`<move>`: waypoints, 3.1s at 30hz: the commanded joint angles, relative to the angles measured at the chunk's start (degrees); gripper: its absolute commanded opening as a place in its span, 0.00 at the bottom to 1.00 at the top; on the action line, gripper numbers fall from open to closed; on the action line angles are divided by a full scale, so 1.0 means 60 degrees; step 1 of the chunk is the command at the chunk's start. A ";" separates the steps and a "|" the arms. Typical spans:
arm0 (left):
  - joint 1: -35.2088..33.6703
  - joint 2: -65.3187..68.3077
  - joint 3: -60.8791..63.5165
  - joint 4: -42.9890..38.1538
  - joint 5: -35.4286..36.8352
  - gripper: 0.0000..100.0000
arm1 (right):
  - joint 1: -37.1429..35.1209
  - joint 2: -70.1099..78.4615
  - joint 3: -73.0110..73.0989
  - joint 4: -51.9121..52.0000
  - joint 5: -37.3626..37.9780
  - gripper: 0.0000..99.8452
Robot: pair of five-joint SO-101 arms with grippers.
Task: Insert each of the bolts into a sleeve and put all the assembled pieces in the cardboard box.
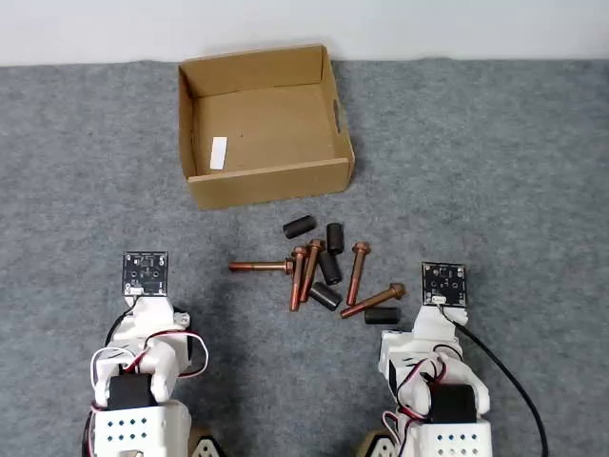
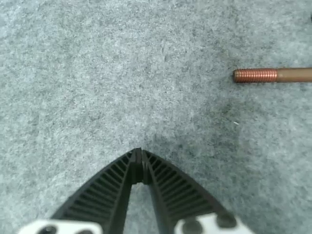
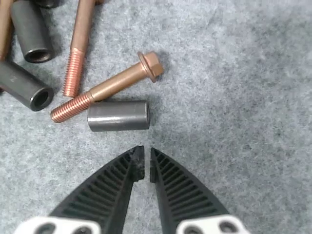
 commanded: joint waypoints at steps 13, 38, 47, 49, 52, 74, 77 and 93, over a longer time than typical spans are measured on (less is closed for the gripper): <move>-0.0059 -0.0073 -0.0403 -0.0234 0.0059 0.01 | -0.0037 -0.0095 0.0132 0.0066 0.0088 0.04; -0.0059 -0.0073 -0.0403 -0.0234 0.0059 0.01 | -0.1179 0.0037 -0.4249 0.0608 0.0117 0.04; -0.0059 -0.0073 -0.0403 -0.0234 0.0059 0.01 | -0.2044 0.4037 -0.6447 0.0696 0.0630 0.04; -0.0059 -0.0073 -0.0403 -0.0234 0.0059 0.01 | -0.2059 0.5458 -0.7150 0.0681 0.1568 0.04; -0.0059 -0.0073 -0.0403 -0.0234 0.0059 0.01 | -0.2147 0.7289 -0.8132 0.0681 0.2930 0.04; -0.0059 -0.0073 -0.0403 -0.0234 0.0059 0.01 | -0.4374 1.2784 -0.9172 -0.2000 0.4923 0.19; -0.0059 -0.0073 -0.0403 -0.0234 0.0059 0.01 | -0.4388 1.3267 -0.9172 -0.2454 0.4923 0.17; -0.0059 -0.0073 -0.0403 -0.0234 0.0059 0.01 | -0.4886 1.5128 -0.9187 -0.3919 0.4923 0.16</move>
